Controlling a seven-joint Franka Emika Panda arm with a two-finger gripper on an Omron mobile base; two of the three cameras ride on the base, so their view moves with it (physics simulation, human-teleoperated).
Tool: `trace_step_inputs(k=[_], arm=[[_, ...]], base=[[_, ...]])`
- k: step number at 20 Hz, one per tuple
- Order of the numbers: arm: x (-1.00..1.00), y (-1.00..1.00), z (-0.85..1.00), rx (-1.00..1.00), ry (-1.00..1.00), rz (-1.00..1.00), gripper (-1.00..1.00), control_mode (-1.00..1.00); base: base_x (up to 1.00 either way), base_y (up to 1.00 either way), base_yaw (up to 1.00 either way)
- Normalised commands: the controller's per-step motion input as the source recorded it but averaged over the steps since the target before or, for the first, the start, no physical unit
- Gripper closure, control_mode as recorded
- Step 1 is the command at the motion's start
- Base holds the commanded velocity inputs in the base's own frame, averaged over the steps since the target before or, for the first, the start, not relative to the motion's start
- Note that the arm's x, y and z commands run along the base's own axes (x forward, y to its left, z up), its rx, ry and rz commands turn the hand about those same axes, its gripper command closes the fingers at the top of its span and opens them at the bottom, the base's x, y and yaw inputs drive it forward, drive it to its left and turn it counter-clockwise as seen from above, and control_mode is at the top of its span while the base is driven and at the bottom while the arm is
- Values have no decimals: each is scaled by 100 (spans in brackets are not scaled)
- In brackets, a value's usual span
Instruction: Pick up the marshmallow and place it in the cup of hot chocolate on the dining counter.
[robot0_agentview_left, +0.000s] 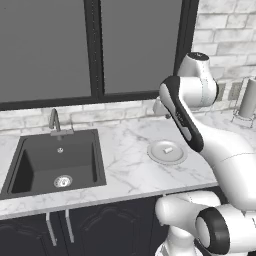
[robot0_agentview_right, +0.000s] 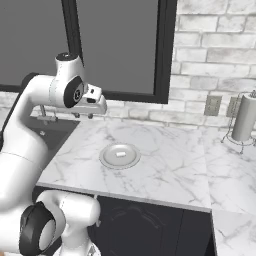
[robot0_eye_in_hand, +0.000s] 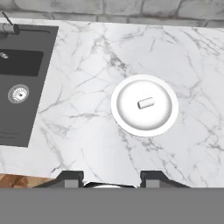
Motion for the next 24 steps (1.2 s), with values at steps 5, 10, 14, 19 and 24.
trace_step_inputs(k=[5,10,14,19,24], arm=[[-28,1,-1,1,-2,-1,-100,-100],[-16,-5,-19,3,-5,1,-100,-100],[16,-11,-36,4,-7,30,-100,-100],[21,-36,-39,3,-12,55,-100,-100],[21,-44,-45,0,-16,67,-100,-100]], base=[[0,0,0],[0,0,0],[0,0,0],[0,0,0],[0,0,0]])
